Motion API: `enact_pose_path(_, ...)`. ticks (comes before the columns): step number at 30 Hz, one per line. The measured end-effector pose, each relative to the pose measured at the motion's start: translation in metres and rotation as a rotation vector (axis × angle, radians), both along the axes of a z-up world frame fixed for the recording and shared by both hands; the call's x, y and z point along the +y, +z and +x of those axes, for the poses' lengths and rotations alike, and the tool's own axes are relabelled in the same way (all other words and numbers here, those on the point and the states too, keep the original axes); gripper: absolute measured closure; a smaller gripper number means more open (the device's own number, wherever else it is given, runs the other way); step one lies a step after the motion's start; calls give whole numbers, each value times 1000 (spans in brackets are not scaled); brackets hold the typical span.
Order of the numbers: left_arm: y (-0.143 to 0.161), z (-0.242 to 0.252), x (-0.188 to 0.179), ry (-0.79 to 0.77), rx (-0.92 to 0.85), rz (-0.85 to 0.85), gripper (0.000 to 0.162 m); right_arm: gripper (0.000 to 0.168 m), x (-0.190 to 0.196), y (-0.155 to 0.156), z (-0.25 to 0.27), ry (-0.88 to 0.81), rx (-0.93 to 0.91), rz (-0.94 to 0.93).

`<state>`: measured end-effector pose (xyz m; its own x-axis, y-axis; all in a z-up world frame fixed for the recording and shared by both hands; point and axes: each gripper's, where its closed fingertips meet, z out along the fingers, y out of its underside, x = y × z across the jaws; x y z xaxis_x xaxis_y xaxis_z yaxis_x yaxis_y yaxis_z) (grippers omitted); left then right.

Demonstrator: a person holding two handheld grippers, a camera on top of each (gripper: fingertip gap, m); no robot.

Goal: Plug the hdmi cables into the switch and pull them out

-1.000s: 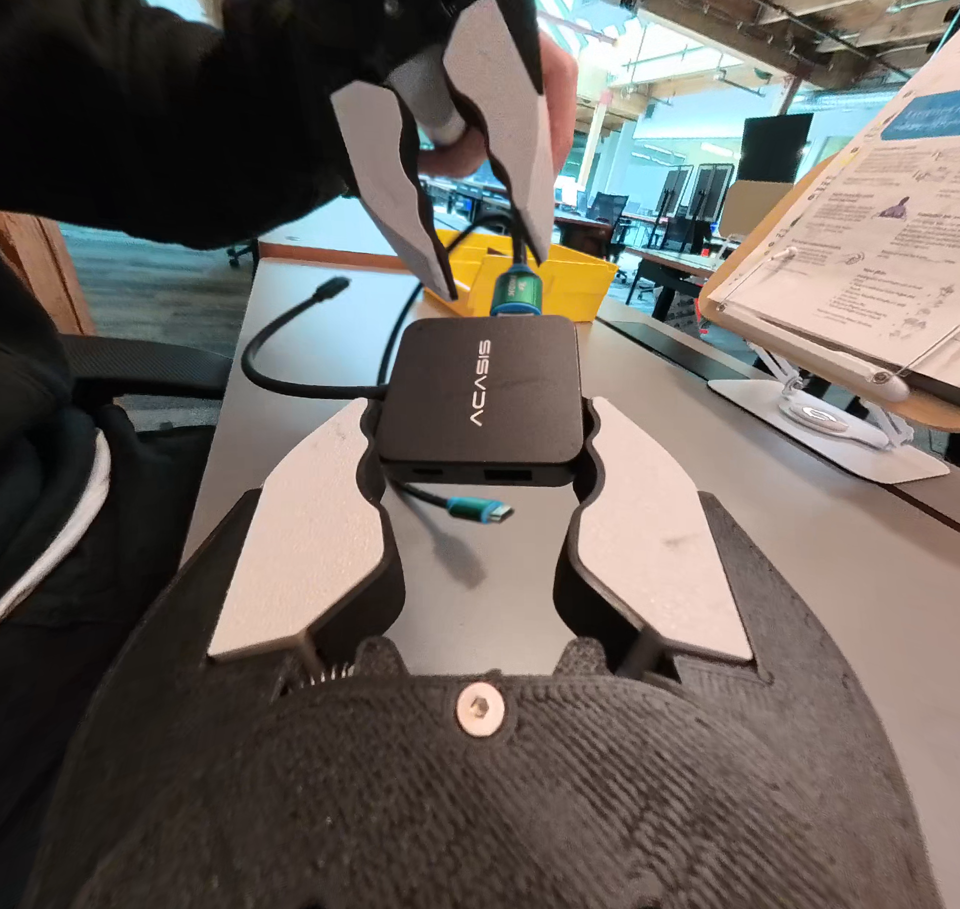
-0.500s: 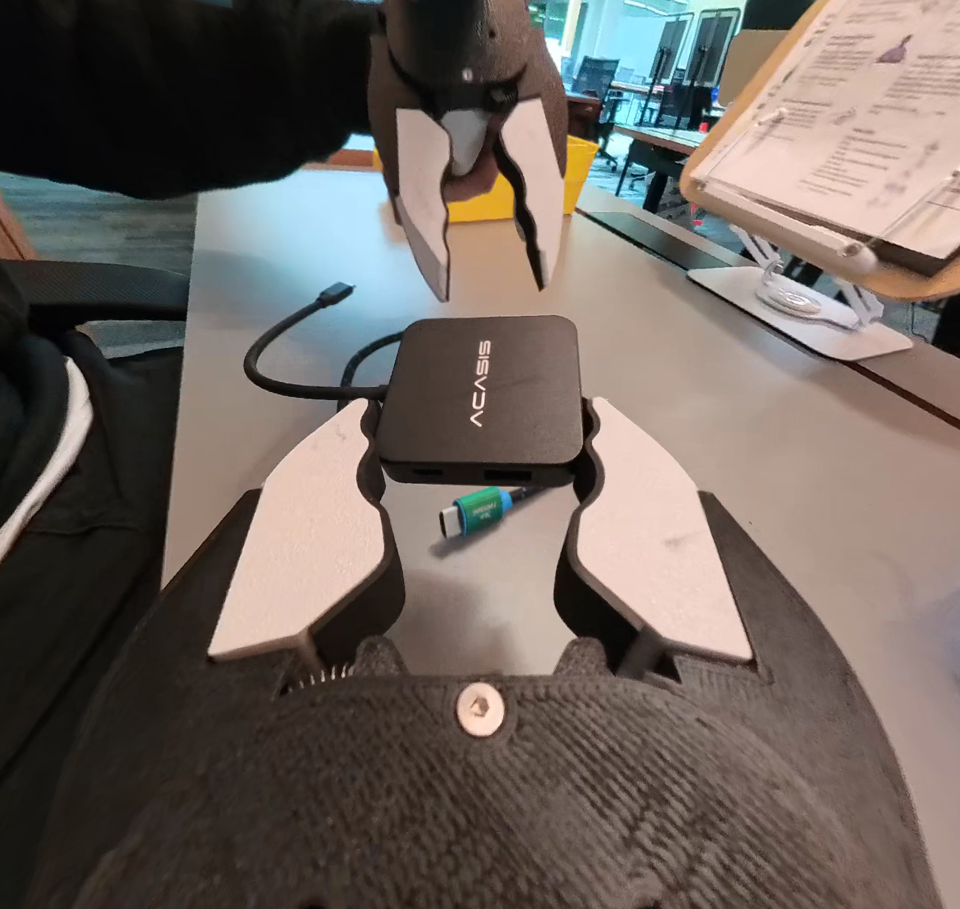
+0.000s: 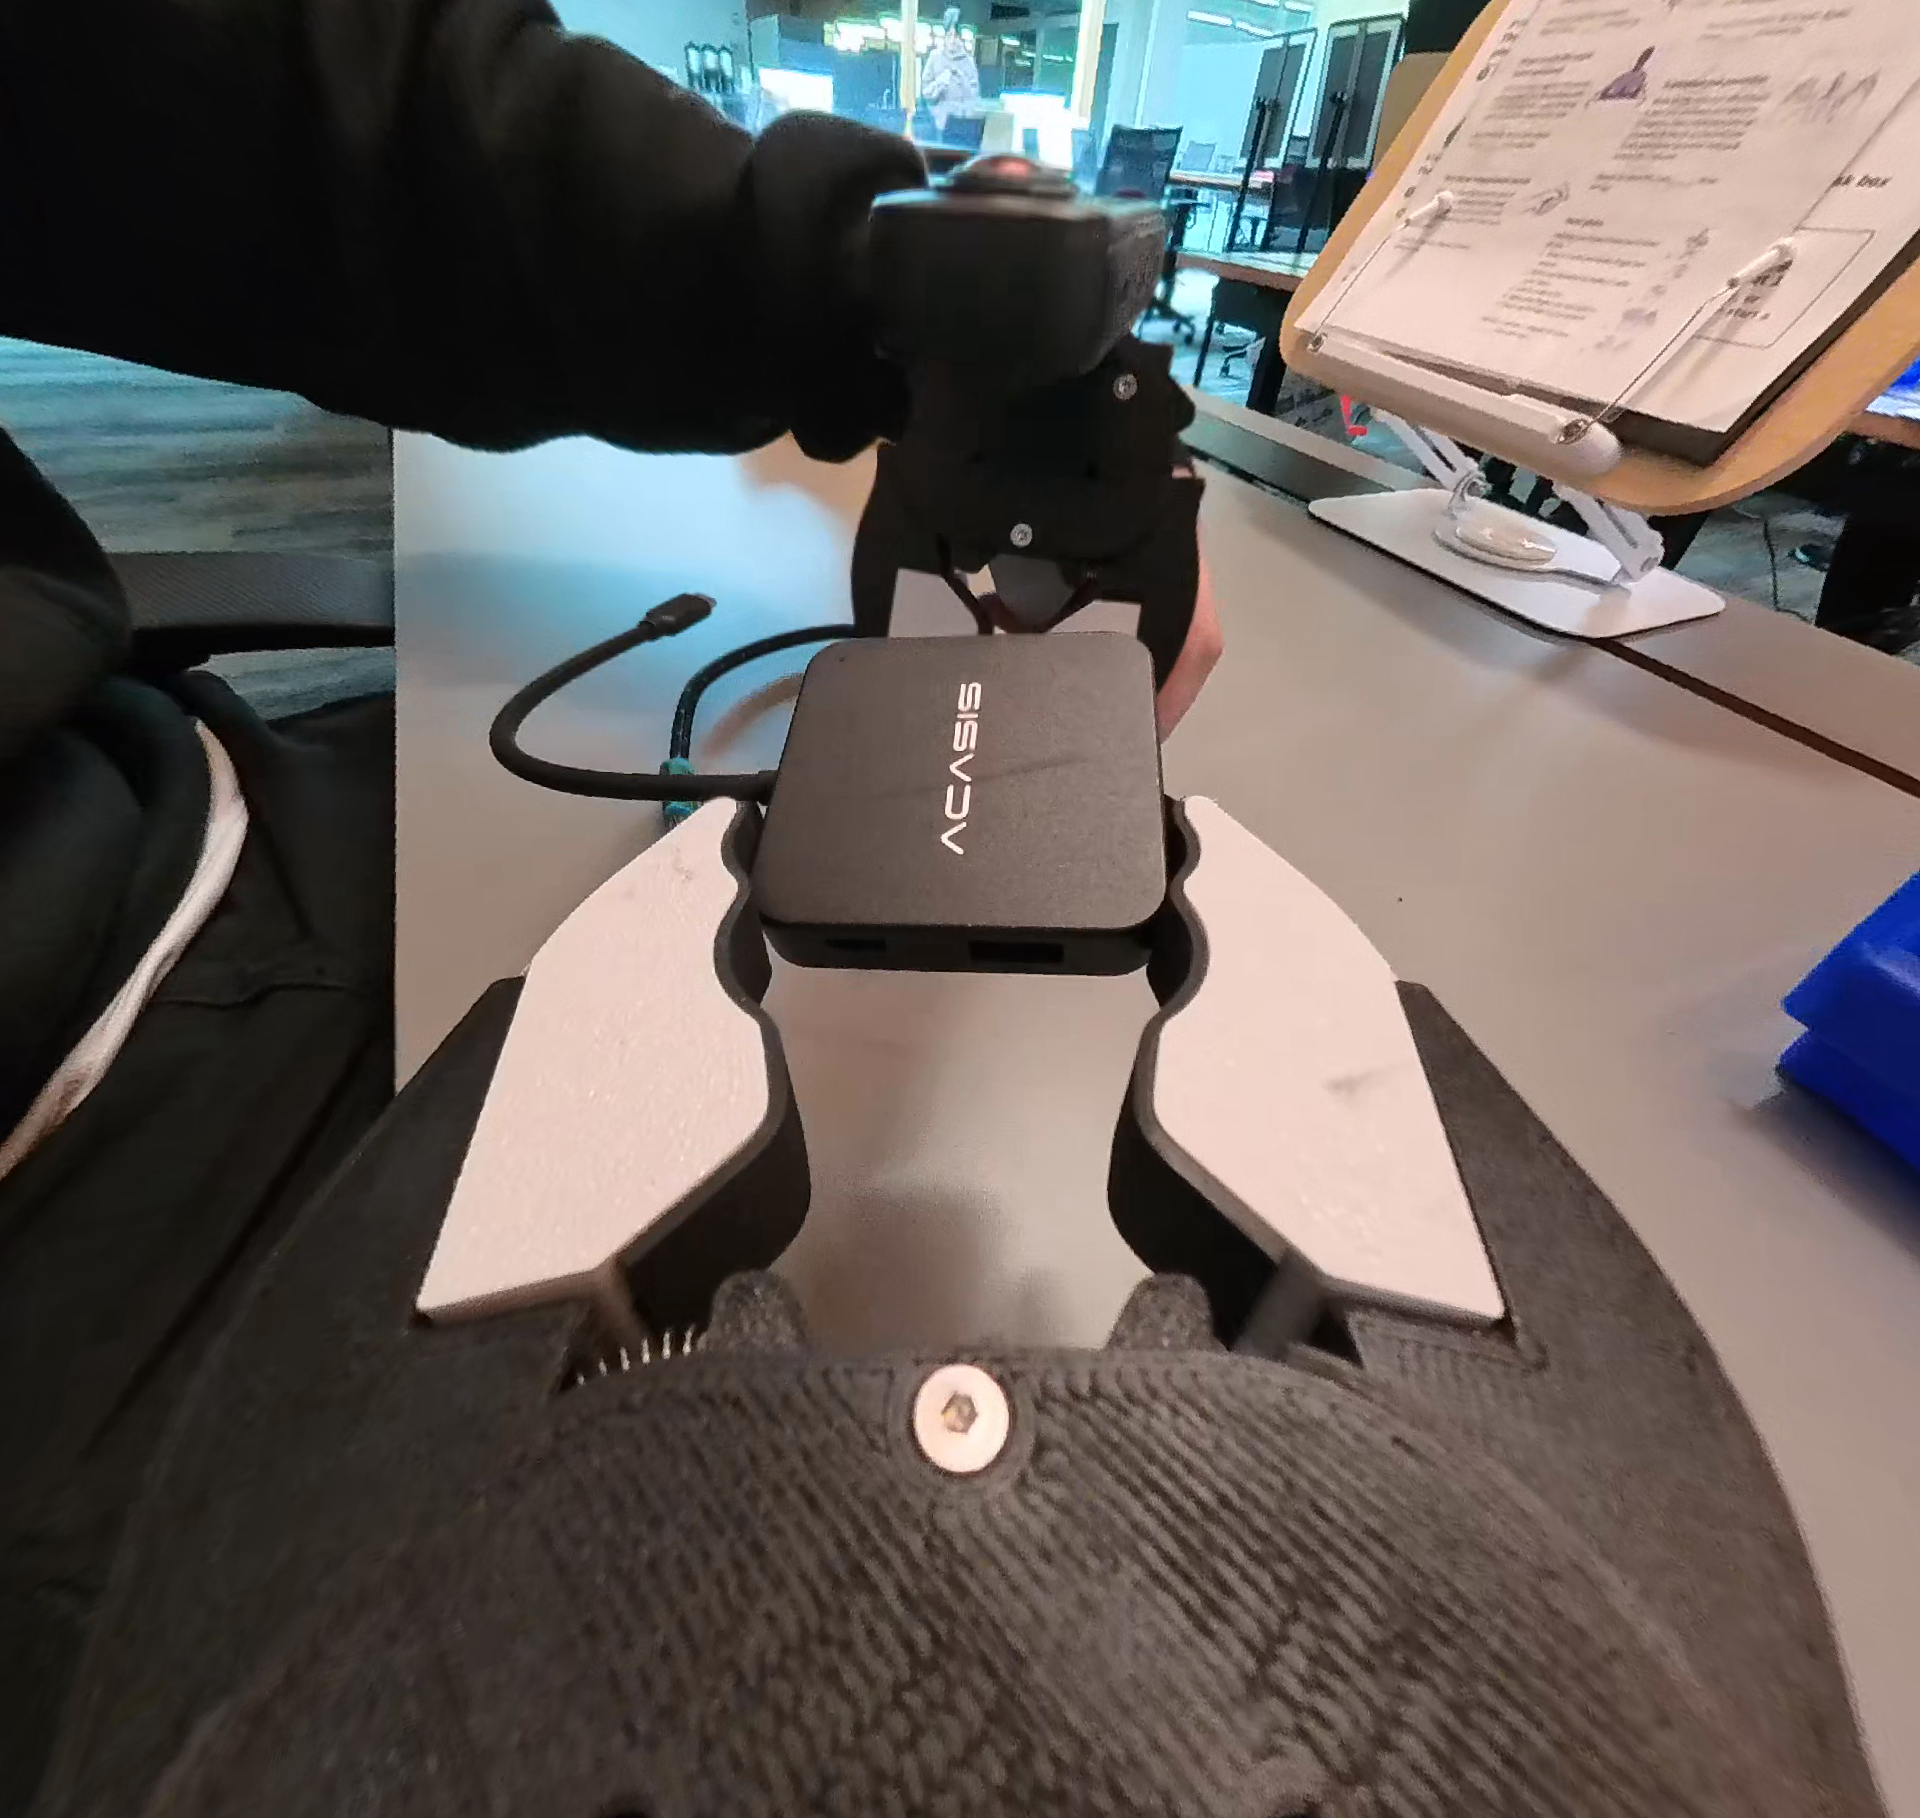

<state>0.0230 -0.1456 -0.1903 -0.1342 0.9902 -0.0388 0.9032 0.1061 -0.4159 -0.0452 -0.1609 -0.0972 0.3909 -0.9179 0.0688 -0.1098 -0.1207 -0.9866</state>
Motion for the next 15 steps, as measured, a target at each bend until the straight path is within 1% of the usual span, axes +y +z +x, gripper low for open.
enact_pose_path(2,-4,-6,0,-45,14,-22,134,95,-1,0,0,-2,-6,3)
enact_pose_path(4,-4,-16,0,-69,67,-100,142,95,-3,3,-1,-4,-20,15)
enact_pose_path(5,-3,-21,-3,-67,86,-170,146,95,-4,4,-1,-7,-27,19)
enact_pose_path(6,-2,-23,-7,-57,91,-248,147,95,-5,4,-1,-12,-33,21)
enact_pose_path(7,-1,-21,-13,-37,66,-342,148,95,-7,5,-1,-17,-36,28)
enact_pose_path(9,2,-1,-29,-3,-100,-563,150,95,-11,4,1,-39,-33,41)
enact_pose_path(11,15,18,-39,24,-232,-714,151,95,-15,0,5,-68,-9,48)
enact_pose_path(13,41,37,-47,84,-334,-829,152,95,-19,-4,11,-104,14,36)
enact_pose_path(15,74,51,-51,102,-473,-969,152,95,-19,-7,17,-123,32,31)
